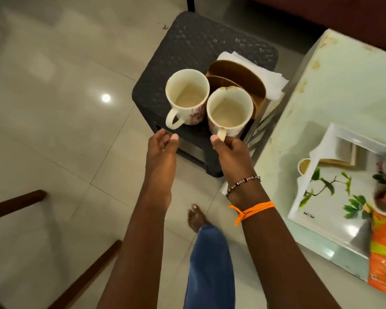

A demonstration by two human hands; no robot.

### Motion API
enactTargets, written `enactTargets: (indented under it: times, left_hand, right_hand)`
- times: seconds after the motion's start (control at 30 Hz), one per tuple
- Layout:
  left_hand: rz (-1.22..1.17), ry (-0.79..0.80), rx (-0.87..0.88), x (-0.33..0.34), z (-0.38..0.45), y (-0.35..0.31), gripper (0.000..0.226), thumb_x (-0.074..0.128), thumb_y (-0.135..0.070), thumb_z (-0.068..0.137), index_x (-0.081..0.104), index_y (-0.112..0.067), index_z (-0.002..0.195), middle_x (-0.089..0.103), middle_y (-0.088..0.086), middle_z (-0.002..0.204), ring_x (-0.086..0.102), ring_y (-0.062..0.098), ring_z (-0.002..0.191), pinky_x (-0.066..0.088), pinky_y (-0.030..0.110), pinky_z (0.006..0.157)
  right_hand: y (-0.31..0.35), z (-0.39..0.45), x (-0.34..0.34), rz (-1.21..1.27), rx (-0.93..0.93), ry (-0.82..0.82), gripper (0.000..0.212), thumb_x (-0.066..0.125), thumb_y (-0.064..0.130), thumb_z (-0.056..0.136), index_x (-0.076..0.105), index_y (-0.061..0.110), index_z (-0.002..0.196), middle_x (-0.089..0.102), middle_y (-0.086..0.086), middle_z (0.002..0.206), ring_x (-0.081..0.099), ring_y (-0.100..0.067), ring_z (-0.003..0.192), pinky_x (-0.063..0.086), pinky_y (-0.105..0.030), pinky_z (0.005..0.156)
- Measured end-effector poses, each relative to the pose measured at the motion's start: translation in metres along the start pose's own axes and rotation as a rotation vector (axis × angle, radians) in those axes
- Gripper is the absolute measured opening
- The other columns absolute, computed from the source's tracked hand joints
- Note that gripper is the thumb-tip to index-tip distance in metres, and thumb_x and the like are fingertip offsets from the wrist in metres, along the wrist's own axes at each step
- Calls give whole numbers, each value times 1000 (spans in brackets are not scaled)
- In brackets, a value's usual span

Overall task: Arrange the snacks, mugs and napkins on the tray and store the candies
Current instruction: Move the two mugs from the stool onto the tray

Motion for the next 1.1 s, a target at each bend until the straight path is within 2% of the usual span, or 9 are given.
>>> enactTargets:
  times: [0.07,0.17,0.37,0.43,0.53,0.67,0.8,0.97,1.1]
  left_hand:
    - [74,33,37,3,19,-14,34,43,-37,93,47,-23,124,47,-10,112,43,5,99,33,15,73]
    - [171,71,89,10,36,-28,32,40,-36,94,56,-17,114,50,-5,112,44,7,96,31,15,67]
    - [169,72,154,15,38,-31,22,44,-32,94,60,-21,82,60,1,110,48,13,102,36,19,73]
    - [138,70,134,16,35,-28,21,48,-31,92,62,-23,79,62,3,113,51,17,108,39,26,85]
    - [97,53,119,17,24,-21,20,52,-30,91,64,-24,76,64,5,111,54,21,110,43,35,96]
    - [56,54,125,17,-7,-8,17,55,-30,88,67,-24,77,66,6,105,56,23,108,45,40,98]
    - [12,124,114,28,-51,16,15,58,-27,86,70,-28,77,69,0,91,60,23,104,46,43,97]
    - [6,235,91,72,-106,51,15,59,-22,85,71,-28,77,71,2,89,63,22,99,47,41,96]
    - [30,337,76,118,-144,73,14,60,-20,85,71,-24,78,71,7,91,63,20,97,47,45,98]
  right_hand:
    - [2,7,3,1,-2,-81,21,55,25,88,65,6,89,56,-8,85,47,-9,64,33,-3,44]
    - [4,10,5,51,-5,-115,22,52,21,89,67,5,89,58,-4,82,48,-6,67,33,0,48]
    - [2,6,4,123,-1,-132,20,51,20,90,62,12,75,58,7,68,51,0,62,39,-7,57]
    - [1,2,-1,125,-11,-151,21,52,20,90,62,12,73,59,5,69,51,0,63,39,-7,57]
    - [-1,-6,-15,64,-57,-183,23,53,22,89,62,13,69,60,3,70,51,-2,64,39,-16,63]
    - [-12,-28,-47,15,-89,-206,28,52,22,89,59,13,63,55,8,61,46,-4,56,38,-22,61]
    - [-37,-61,-90,17,-80,-257,31,52,19,89,55,19,58,56,-1,65,46,-8,60,38,-27,68]
    - [-72,-97,-163,-13,-66,-397,22,55,17,88,57,8,68,59,-15,77,51,-24,70,39,-29,65]
    - [-99,-115,-215,-65,-51,-495,20,55,16,87,59,3,74,61,-16,81,53,-26,74,39,-30,68]
Point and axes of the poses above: each hand's wrist, its own z-axis towards the middle knuckle, its own x-axis out of the palm, y = z × x, the point moved 7 cm from there along z, towards the middle knuckle
